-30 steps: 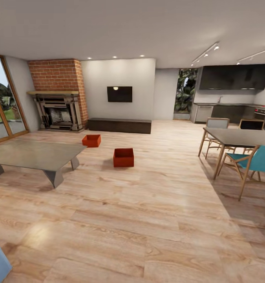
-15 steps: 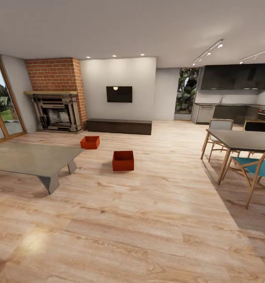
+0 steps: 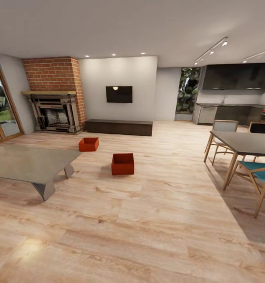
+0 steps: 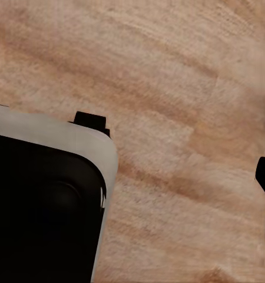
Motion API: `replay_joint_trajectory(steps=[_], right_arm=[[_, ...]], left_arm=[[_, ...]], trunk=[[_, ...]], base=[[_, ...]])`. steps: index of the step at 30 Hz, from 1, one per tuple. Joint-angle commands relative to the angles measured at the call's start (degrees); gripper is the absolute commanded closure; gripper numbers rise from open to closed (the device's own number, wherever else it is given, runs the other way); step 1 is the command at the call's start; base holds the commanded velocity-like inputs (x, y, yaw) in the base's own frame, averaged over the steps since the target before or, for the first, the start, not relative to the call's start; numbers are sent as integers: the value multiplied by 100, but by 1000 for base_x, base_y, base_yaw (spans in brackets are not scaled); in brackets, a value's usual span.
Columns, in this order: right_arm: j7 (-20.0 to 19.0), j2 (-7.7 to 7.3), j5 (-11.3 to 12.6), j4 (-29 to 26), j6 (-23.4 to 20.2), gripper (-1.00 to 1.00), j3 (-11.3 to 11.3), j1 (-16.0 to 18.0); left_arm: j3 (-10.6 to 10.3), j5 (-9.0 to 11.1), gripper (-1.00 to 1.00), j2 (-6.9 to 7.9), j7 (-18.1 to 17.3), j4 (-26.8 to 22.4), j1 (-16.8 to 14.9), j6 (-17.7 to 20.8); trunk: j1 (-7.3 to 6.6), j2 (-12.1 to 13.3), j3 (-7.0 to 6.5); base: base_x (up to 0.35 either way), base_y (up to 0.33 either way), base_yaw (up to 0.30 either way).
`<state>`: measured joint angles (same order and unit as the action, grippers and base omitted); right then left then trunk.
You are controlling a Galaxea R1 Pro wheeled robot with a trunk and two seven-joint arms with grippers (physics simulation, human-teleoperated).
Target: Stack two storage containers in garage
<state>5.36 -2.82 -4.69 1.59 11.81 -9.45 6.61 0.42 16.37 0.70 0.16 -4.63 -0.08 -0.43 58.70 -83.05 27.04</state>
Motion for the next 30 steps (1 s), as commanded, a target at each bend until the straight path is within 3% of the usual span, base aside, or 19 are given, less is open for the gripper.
replay_joint_trajectory(steps=[1,14,30], right_arm=[[35,1,-50,17,23,-100,-24,7],[35,1,-50,17,21,-100,-39,7],[35,1,-50,17,22,-100,-50,7]], left_arm=[[2,25,-100,0,2,-3,-1,-7],[2,25,-100,-2,2,-3,-1,-10],[2,25,-100,-9,2,-3,-1,-10]], trunk=[[3,-2,5],[3,-2,5],[3,-2,5]], base=[[325,0,97],[325,0,219],[325,0,21]])
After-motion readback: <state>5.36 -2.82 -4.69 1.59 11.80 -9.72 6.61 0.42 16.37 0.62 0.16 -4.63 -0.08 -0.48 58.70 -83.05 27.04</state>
